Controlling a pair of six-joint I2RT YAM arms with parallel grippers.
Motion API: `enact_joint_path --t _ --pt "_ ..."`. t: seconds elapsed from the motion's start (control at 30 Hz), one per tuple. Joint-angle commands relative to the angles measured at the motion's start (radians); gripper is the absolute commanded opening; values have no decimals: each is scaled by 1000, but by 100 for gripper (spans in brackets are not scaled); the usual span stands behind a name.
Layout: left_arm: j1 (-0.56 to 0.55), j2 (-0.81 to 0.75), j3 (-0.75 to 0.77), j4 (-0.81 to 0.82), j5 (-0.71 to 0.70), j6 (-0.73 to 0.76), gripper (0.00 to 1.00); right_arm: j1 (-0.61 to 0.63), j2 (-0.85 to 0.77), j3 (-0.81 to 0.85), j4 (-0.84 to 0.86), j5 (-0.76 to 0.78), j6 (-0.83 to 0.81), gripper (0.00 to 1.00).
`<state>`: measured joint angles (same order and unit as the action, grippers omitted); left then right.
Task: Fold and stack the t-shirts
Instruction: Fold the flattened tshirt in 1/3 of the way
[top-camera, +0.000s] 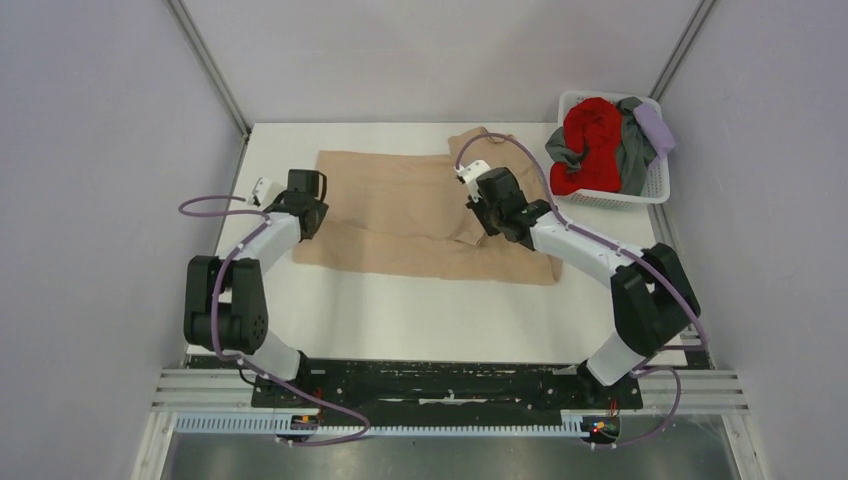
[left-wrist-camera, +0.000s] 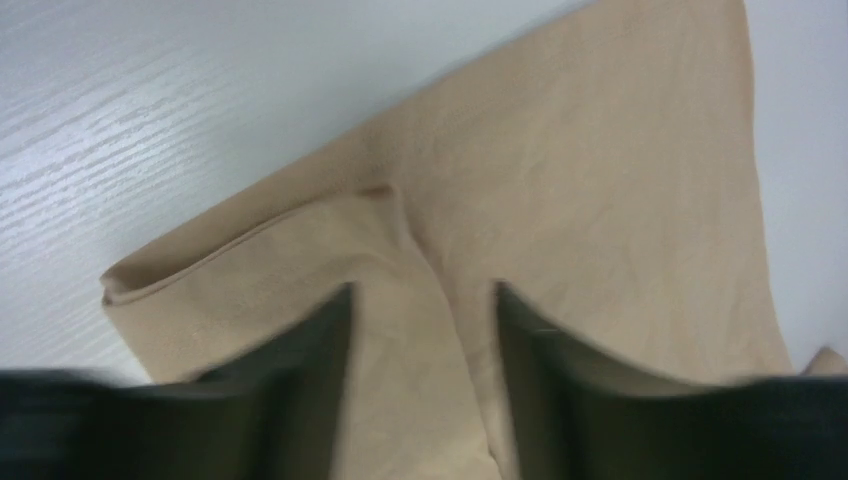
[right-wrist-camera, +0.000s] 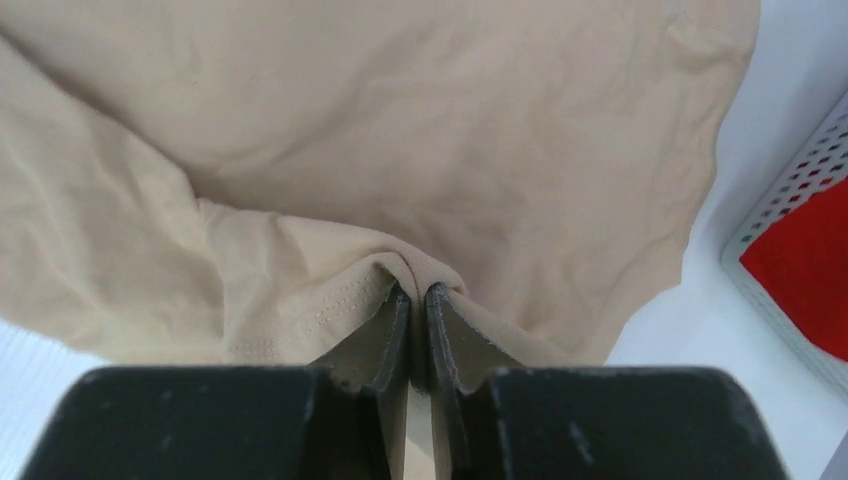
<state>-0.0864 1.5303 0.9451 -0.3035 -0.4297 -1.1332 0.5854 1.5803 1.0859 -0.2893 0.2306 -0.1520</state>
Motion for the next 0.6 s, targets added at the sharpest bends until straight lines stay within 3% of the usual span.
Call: enact_joint_path --t 0.0,0.03,0.07,0.1,0.17,0.27,0.4,0.57 --pt "5 87 88 19 -62 13 91 -42 126 115 118 10 -28 14" --pt "5 101 108 4 -79 10 99 -53 165 158 123 16 -31 20" --pt "5 103 133 -9 -94 11 100 -63 212 213 124 20 -35 33" --pt "5 100 156 -31 -104 13 100 -70 247 262 122 38 -34 54" --pt "5 71 200 -55 -110 46 100 -76 292 357 107 108 -25 70" --pt "5 4 203 -55 -81 121 100 -75 215 316 120 126 -6 96" --pt "5 -68 125 -17 58 202 100 -75 9 23 215 10 71 98" --pt "2 -25 29 142 374 275 100 -76 -148 -286 358 -187 185 98"
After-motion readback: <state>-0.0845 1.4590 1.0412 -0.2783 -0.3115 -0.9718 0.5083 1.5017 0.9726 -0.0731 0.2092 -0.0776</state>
